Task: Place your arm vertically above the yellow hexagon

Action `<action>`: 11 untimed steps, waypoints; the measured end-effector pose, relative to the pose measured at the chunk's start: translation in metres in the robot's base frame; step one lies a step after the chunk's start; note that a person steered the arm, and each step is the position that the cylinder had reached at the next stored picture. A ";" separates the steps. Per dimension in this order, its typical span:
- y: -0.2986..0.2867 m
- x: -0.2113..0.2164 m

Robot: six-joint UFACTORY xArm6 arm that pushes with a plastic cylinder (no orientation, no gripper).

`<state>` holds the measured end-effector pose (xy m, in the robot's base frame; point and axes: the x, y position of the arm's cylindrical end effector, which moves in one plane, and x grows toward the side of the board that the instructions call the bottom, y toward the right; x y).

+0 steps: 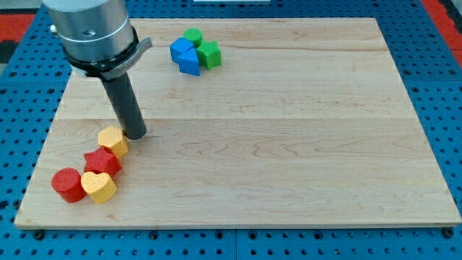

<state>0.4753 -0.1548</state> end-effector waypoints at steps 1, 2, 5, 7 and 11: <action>-0.003 0.006; 0.004 0.006; -0.080 0.003; -0.017 0.004; 0.112 0.021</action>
